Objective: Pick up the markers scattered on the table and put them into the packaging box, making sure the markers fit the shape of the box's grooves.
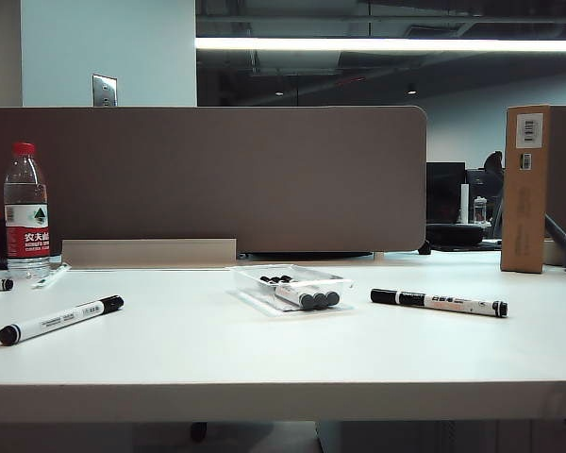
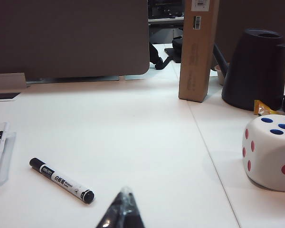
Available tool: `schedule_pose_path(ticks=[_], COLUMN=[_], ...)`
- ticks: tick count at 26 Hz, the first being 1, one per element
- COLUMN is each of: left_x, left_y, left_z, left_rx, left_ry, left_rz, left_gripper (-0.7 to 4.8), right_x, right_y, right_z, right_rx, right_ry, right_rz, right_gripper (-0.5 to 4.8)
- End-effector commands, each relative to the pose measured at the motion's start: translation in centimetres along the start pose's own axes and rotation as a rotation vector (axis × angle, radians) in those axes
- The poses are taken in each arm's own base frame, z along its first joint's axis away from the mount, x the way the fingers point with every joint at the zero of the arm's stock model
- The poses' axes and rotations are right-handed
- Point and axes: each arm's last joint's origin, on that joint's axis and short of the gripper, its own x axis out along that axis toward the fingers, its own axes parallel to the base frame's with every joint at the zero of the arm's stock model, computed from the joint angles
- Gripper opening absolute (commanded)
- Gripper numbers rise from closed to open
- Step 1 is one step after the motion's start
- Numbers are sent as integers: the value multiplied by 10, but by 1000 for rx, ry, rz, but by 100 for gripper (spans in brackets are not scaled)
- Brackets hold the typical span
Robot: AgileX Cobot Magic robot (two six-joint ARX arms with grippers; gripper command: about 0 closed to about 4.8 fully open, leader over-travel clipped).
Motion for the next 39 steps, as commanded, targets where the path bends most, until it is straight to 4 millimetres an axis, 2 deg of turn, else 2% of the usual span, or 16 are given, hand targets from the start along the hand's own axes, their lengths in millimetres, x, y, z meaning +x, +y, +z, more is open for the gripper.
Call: schedule_pose_path(ticks=[1, 9, 13, 15, 21, 22, 25, 28, 31, 33, 34, 35, 37, 39], left_x=[0, 0, -1, -2, -7, -2, 15, 43, 82, 108, 134, 152, 172, 187], left_y=[0, 0, 0, 0, -1, -1, -5, -10, -15, -17, -18, -19, -21, -22], left_z=[5, 6, 13, 20, 51, 59, 73, 87, 102, 108, 113, 113, 110, 104], left_rx=[6, -23, -415, -513, -532, -591, -575, -516, -455, -435, -408, -371, -329, -287], left_ry=[-42, -48, -120, -164, -168, -112, 14, 154, 285, 372, 468, 544, 648, 746], left_rz=[6, -14, -28, -70, -161, -159, -260, -387, -496, -526, -522, -522, -513, -482], left_gripper=[4, 4, -6, -6, -5, -6, -6, -6, -6, -6, -6, -4, 22, 71], right_x=[0, 0, -2, -6, -15, -15, -4, 20, 54, 82, 114, 136, 168, 191], right_y=[0, 0, 1, -1, -1, 0, 1, 3, 6, 9, 12, 13, 13, 13], right_z=[0, 3, 22, 35, 76, 87, 105, 122, 137, 145, 147, 146, 141, 134], right_rx=[0, 0, 137, 326, 373, 373, 369, 322, 209, 138, 96, 87, 86, 81], right_ry=[-10, -39, -228, -290, -365, -362, -316, -212, -95, -10, 94, 188, 335, 451], right_rz=[-4, -5, 8, -38, -112, -118, -111, -65, 18, 134, 236, 283, 327, 355], right_gripper=[-5, -5, -6, -5, -5, -5, -5, -5, -5, -5, -5, -5, -3, 15])
